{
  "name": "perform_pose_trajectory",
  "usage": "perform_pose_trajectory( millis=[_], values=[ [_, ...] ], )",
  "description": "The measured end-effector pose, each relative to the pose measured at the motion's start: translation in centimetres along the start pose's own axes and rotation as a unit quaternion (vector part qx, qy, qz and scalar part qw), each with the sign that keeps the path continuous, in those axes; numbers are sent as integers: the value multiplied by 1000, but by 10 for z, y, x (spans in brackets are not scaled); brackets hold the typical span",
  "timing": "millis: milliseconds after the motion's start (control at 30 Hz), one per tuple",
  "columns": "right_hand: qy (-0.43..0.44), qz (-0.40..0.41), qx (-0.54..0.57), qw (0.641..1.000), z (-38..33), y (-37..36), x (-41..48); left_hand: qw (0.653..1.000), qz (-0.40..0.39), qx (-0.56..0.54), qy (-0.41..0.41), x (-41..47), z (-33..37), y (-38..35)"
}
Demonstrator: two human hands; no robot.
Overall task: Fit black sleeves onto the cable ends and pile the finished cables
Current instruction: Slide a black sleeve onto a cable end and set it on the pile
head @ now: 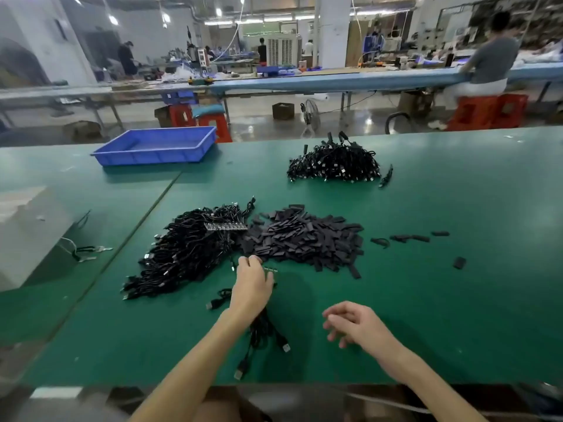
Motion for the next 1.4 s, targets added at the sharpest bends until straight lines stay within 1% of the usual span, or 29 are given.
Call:
perform_pose_trajectory(
  millis=[100, 167, 200, 267, 367, 467, 567, 633, 800, 1033, 1167, 1300, 1400],
  values=[
    [12, 62, 41, 997, 11, 7, 3, 994, -48, 91, 35, 17, -2, -10],
    [23, 110, 64, 992, 20, 13, 1, 988, -57, 141, 15, 20, 1, -16],
    [30, 134, 73, 988, 22, 17, 0, 988, -59, 142, 2, 20, 4, -19],
    [39, 153, 70, 985, 21, 18, -1, 990, -85, 108, -16, 17, 8, -27],
    [35, 135, 8, 990, 15, 5, 8, 988, -144, 29, -42, 10, 19, -39],
    [57, 142, -30, 988, 2, -3, 18, 981, -171, -38, -85, -2, 36, -46],
    [74, 156, -52, 984, -8, -8, 30, 976, -178, -73, -99, -13, 42, -51],
    [73, 173, -51, 981, -8, -8, 35, 978, -171, -74, -96, -17, 38, -51],
    [65, 143, -50, 986, -2, -11, 40, 981, -153, -43, -107, -22, 32, -46],
    [58, 157, -44, 985, 1, -9, 41, 987, -132, -13, -92, -18, 41, -43],
    [57, 168, -34, 984, 2, -6, 39, 989, -115, -4, -97, -17, 47, -43],
    [69, 167, -25, 983, 1, -5, 37, 985, -136, -7, -107, -13, 48, -43],
    [58, 179, -31, 982, 4, -4, 38, 983, -145, -6, -110, -11, 49, -43]
  ],
)
Point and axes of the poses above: each hand's wrist, its own x-axis towards the middle knuckle, its own y-axis out of the back of the hand, z = x × y, the point moved 7 cm from there along x, towards the middle knuckle, and after that the axes turned 8 degrees about -z, right-handed, at the moved point
